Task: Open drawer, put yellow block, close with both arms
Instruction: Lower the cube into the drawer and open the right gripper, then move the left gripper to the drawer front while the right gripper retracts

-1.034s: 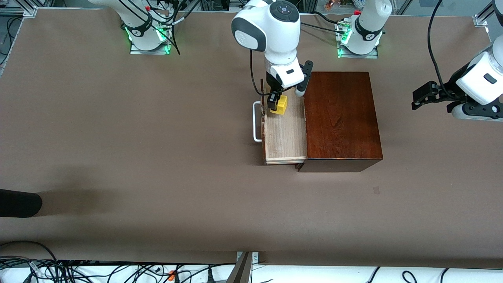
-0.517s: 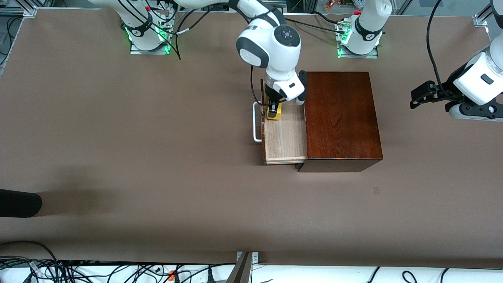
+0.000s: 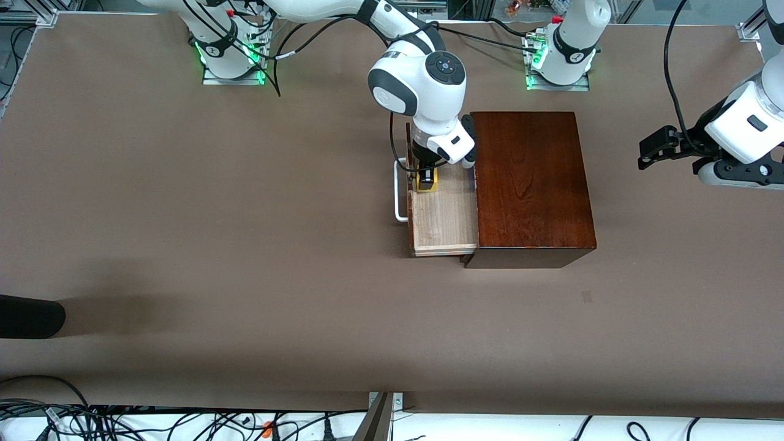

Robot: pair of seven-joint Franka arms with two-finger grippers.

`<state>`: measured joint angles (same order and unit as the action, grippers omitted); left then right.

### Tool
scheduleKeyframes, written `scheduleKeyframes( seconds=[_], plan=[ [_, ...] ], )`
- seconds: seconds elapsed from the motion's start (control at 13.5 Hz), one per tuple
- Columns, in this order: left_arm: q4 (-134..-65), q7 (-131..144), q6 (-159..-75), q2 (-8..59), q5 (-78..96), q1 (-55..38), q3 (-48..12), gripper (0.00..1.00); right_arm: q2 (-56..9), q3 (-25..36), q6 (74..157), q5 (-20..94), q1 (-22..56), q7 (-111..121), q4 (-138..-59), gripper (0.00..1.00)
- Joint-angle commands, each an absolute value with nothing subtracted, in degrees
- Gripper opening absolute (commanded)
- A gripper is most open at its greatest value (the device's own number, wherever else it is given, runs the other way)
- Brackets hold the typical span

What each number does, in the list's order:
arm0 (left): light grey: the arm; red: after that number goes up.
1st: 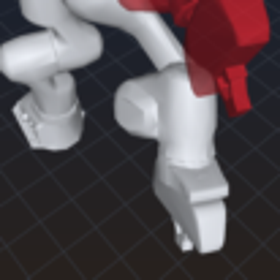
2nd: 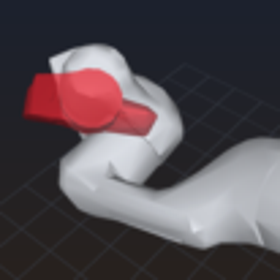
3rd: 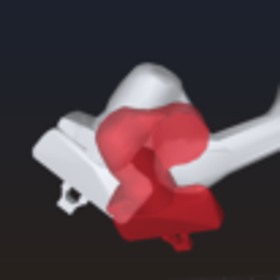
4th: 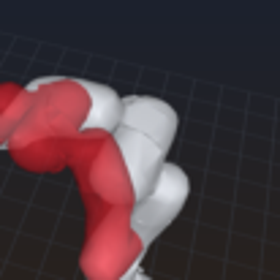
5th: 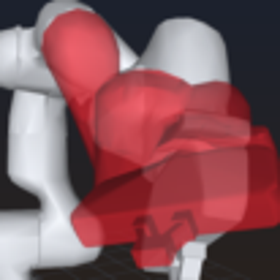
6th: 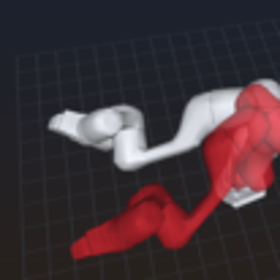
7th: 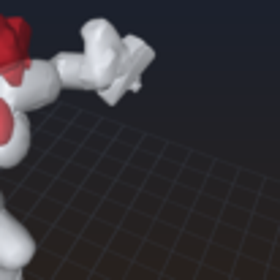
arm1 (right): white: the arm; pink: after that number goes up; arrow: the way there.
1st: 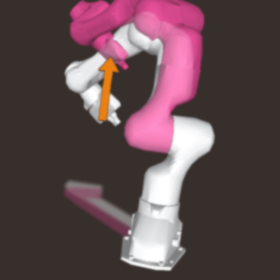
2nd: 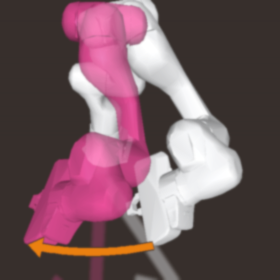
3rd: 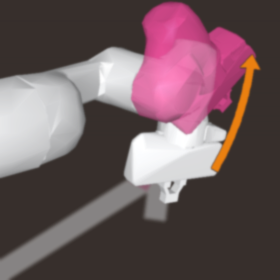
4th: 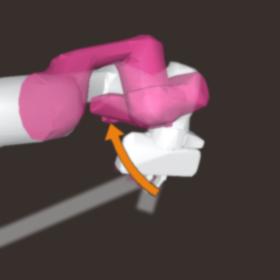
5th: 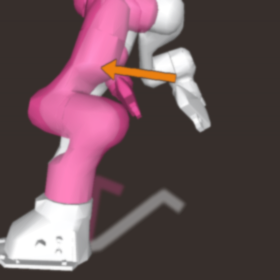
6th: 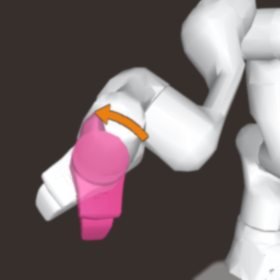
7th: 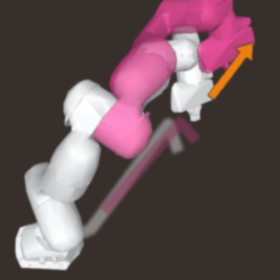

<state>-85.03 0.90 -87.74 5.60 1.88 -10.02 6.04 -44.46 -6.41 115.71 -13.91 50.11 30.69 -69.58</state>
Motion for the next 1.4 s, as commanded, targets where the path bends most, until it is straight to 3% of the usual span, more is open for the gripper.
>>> scheduleKeyframes(
  seconds=[0.0,0.07,0.15,0.22,0.3,0.59,0.89,1.11,1.33],
  plan=[
    [-85.08,-0.09,-87.36,5.19,2.11,-10.37,6.42,1.0,-45.18,-6.59,115.14,-14.68,49.13,33.57,-68.12,0.0],
    [-85.08,-0.17,-87.36,5.27,2.11,-10.37,6.42,1.0,-45.18,-6.59,115.22,-14.68,49.04,33.57,-68.12,0.0],
    [-85.08,-0.18,-87.36,5.36,2.11,-10.28,6.42,1.0,-45.18,-6.5,116.01,-14.76,49.04,33.57,-68.12,0.13],
    [-85.08,-0.09,-87.36,5.45,2.11,-10.37,6.42,1.0,-45.09,-6.59,116.97,-14.68,48.96,33.31,-68.03,0.38],
    [-85.08,-0.09,-87.36,5.45,2.11,-10.28,6.42,1.0,-45.0,-6.5,117.42,-14.68,48.96,32.79,-67.85,0.98],
    [-84.99,-0.18,-87.36,5.45,2.11,-10.37,6.42,1.0,-42.55,-6.33,115.06,-11.09,48.52,32.34,-65.84,1.0],
    [-84.82,0.0,-87.36,5.45,2.02,-10.37,6.42,1.0,-33.34,-5.63,107.95,-7.03,45.8,31.64,-65.48,1.0],
    [-84.73,0.09,-87.36,5.45,2.02,-10.37,6.42,1.0,-26.74,0.94,100.83,-7.38,44.56,32.43,-65.48,1.0],
    [-84.73,0.0,-87.36,5.54,2.2,-10.72,6.33,1.0,-23.03,9.02,100.02,-6.07,43.6,32.26,-65.48,1.0]
  ],
)
